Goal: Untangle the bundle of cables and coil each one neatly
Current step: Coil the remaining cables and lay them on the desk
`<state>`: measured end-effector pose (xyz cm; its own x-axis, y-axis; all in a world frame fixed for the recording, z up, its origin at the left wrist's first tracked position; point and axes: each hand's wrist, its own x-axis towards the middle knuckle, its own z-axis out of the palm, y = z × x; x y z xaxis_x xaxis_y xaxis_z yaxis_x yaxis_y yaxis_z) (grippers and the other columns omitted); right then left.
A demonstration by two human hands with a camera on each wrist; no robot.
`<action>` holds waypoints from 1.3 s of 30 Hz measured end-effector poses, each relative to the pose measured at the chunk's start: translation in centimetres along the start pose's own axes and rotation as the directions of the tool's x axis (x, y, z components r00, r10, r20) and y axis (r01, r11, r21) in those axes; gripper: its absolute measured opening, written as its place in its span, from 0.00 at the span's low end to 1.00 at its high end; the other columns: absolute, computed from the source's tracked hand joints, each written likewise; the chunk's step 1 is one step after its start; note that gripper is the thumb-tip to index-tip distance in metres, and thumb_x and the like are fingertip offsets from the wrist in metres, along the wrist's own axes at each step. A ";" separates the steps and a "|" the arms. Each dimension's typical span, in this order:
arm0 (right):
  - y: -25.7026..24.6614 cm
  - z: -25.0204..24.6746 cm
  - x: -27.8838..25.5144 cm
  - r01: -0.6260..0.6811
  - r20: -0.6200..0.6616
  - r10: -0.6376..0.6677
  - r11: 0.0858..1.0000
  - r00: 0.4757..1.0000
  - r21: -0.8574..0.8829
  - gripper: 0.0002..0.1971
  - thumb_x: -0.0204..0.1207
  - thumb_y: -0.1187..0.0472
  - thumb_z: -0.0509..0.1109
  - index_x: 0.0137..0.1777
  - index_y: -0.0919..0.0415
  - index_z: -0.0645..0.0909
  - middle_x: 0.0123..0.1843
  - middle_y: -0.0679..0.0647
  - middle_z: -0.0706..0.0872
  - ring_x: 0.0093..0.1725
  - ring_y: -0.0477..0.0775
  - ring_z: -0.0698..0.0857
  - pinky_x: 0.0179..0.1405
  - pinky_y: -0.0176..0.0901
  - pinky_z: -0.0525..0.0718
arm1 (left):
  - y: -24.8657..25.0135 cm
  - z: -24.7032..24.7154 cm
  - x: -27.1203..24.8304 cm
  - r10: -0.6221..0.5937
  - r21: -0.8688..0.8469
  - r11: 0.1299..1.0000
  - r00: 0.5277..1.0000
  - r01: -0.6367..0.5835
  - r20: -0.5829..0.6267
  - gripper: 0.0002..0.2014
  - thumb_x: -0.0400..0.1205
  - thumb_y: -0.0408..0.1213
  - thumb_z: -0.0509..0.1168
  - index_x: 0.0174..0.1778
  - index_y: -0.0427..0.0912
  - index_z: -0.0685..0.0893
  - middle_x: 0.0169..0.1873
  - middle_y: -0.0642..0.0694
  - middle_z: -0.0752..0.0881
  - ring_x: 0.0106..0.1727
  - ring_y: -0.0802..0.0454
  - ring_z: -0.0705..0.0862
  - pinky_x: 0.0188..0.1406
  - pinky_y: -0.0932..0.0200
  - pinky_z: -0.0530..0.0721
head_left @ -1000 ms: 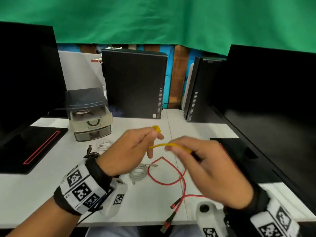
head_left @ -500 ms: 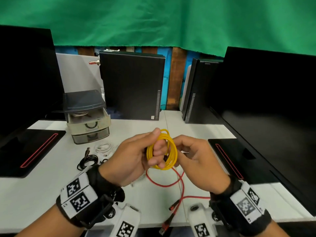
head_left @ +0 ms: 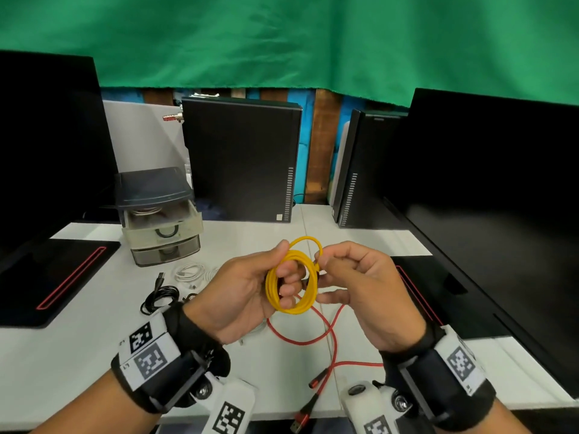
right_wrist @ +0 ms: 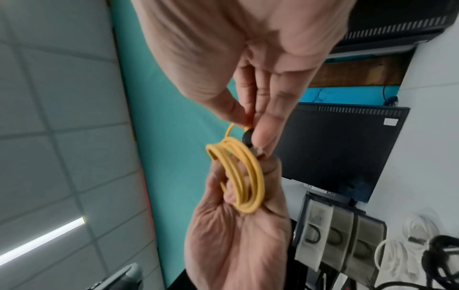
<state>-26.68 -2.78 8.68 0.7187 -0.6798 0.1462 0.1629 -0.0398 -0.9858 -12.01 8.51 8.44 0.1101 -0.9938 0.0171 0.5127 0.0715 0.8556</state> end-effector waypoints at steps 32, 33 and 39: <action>-1.7 1.6 -2.7 0.223 -0.110 -0.228 0.973 0.967 -0.051 0.05 0.82 0.70 0.68 0.46 0.65 0.85 0.37 0.58 0.91 0.37 0.53 0.91 0.31 0.39 0.88 | 0.5 3.9 -2.0 0.271 0.437 0.890 0.922 -0.130 -0.278 0.24 0.82 0.57 0.57 0.24 0.47 0.78 0.26 0.46 0.73 0.30 0.52 0.72 0.37 0.56 0.77; -1.9 1.6 -2.7 0.132 -0.036 -0.130 0.990 0.991 0.056 0.05 0.82 0.69 0.68 0.48 0.69 0.84 0.38 0.60 0.91 0.36 0.55 0.90 0.32 0.40 0.88 | 0.4 3.9 -2.1 0.303 0.480 0.867 0.906 -0.133 -0.296 0.23 0.81 0.59 0.57 0.25 0.48 0.79 0.28 0.45 0.75 0.33 0.50 0.74 0.42 0.51 0.78; -1.7 1.5 -2.3 -0.141 0.223 0.066 0.929 0.973 0.341 0.16 0.81 0.58 0.67 0.54 0.74 0.86 0.48 0.65 0.89 0.47 0.59 0.87 0.59 0.58 0.87 | 0.1 2.9 -1.7 0.450 0.748 0.646 0.867 -0.150 -0.215 0.25 0.88 0.58 0.51 0.28 0.50 0.75 0.28 0.52 0.75 0.34 0.56 0.74 0.43 0.53 0.76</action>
<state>-27.65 -0.04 10.16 0.8603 -0.5008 0.0954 0.2806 0.3089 -0.9088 -14.62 9.96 9.98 0.5095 -0.8106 0.2887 -0.3226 0.1311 0.9374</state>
